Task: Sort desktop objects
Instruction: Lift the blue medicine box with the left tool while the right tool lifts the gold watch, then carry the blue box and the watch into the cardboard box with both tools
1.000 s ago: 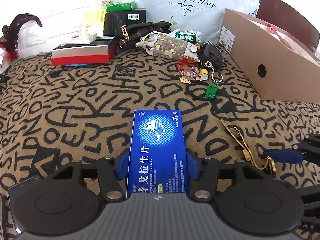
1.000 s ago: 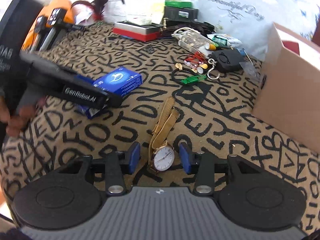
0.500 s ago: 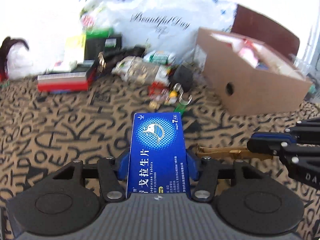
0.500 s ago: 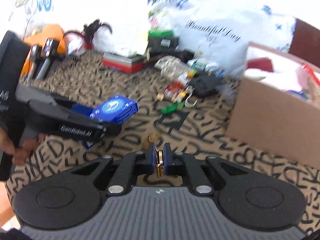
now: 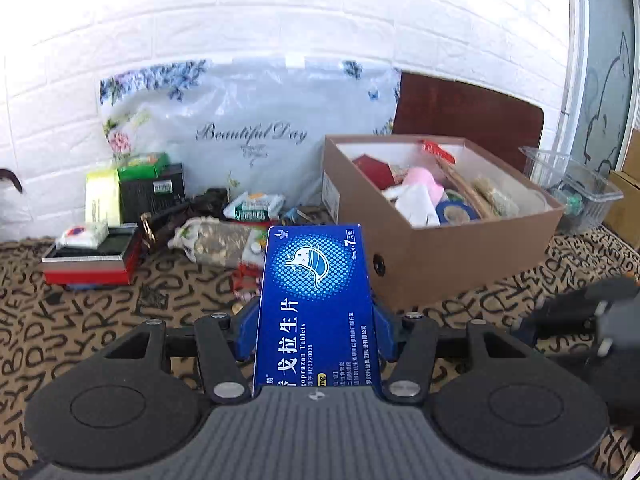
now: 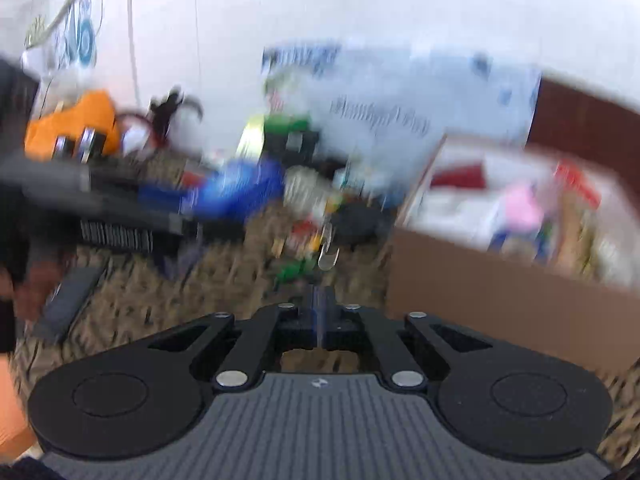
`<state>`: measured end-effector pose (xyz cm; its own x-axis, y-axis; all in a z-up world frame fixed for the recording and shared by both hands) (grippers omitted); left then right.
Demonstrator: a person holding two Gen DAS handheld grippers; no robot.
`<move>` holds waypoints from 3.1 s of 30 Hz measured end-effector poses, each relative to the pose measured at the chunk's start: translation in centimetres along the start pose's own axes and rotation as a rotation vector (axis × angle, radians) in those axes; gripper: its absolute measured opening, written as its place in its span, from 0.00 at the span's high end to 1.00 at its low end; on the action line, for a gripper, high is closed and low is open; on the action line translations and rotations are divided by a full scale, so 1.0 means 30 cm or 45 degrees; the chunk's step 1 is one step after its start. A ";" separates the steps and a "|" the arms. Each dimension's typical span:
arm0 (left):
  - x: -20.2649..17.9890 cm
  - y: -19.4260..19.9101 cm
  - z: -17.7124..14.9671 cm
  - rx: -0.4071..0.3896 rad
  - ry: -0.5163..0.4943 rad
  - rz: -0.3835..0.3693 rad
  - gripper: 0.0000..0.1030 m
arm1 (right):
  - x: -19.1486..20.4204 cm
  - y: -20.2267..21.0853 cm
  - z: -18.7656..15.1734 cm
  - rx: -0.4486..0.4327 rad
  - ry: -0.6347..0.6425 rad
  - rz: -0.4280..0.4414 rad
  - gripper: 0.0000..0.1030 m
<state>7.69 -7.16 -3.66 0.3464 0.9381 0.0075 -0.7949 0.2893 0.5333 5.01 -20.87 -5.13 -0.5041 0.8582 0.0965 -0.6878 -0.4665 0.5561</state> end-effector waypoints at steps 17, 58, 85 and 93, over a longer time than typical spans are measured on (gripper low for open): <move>0.016 0.002 -0.064 0.064 0.025 0.007 0.43 | 0.078 -0.128 -0.284 0.242 0.127 0.020 0.75; -0.448 -0.319 0.505 -0.166 -0.030 -0.332 0.43 | -0.635 0.300 0.364 -0.337 0.021 -0.574 0.75; -0.395 -0.428 0.398 -0.045 -0.029 -0.212 0.02 | -0.695 0.054 0.199 -0.109 -0.047 -0.608 0.11; -0.362 -0.364 0.374 -0.053 -0.032 -0.154 0.02 | -0.656 0.083 0.206 -0.122 -0.085 -0.621 0.10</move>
<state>18.18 -22.66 -0.07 0.4528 0.8910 -0.0328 -0.7665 0.4078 0.4962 16.45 -37.59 -0.54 -0.0793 0.9917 -0.1016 -0.8816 -0.0222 0.4716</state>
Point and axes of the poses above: each gripper's, at about its wrist camera, not at the fingertips, and y roughly against the way its jaws point, x to its left, z to its top, the point moved 8 cm from there along -y, roughly the way its jaws point, and after that the axes turned 5 degrees about z, right-handed, at the moved point
